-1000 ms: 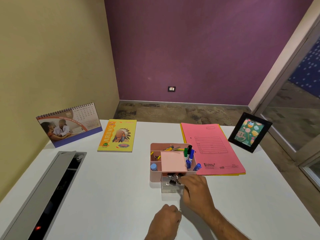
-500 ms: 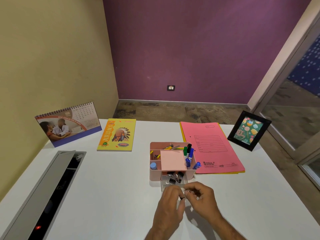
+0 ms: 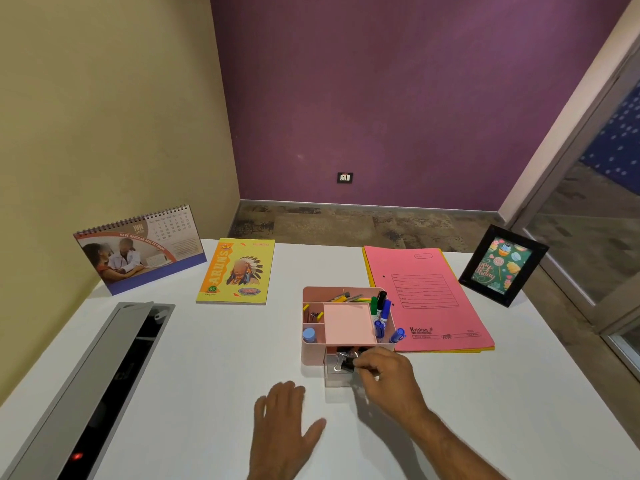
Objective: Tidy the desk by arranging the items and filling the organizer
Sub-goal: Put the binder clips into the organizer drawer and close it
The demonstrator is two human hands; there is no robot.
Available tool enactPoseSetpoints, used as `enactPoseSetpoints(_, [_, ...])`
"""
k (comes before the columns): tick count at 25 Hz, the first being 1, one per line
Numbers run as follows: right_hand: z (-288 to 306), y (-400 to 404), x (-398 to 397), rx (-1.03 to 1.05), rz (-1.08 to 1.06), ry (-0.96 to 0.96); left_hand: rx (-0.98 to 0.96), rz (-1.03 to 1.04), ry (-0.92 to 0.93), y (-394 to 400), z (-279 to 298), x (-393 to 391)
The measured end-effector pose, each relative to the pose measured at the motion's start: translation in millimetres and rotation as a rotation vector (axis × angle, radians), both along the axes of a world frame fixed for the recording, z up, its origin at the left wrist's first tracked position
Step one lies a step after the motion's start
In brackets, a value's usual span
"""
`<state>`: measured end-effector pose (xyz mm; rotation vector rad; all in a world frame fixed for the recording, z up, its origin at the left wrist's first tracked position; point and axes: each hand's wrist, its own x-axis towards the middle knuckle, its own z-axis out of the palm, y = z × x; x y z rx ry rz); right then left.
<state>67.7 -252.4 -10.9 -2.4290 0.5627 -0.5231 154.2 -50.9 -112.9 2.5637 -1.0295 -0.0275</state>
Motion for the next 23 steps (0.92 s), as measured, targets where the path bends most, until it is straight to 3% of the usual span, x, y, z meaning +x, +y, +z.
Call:
enactPoseSetpoints(4, [-1,3,13,-0.143,0.012,0.120,0.172,0.072,-0.004,15,-22,-1])
enactPoseSetpoints(11, [-3,11,22,-0.207,0.076,0.417,0.174,0.039,0.003,13,-22,-2])
enactPoseSetpoints(20, [-16,30,-16,-0.185,0.086,0.138,0.163,0.053,-0.034,12,-26,1])
enactPoseSetpoints(23, [-24,34,-27,-0.210,0.091,0.229,0.156,0.056,-0.041,12,-26,0])
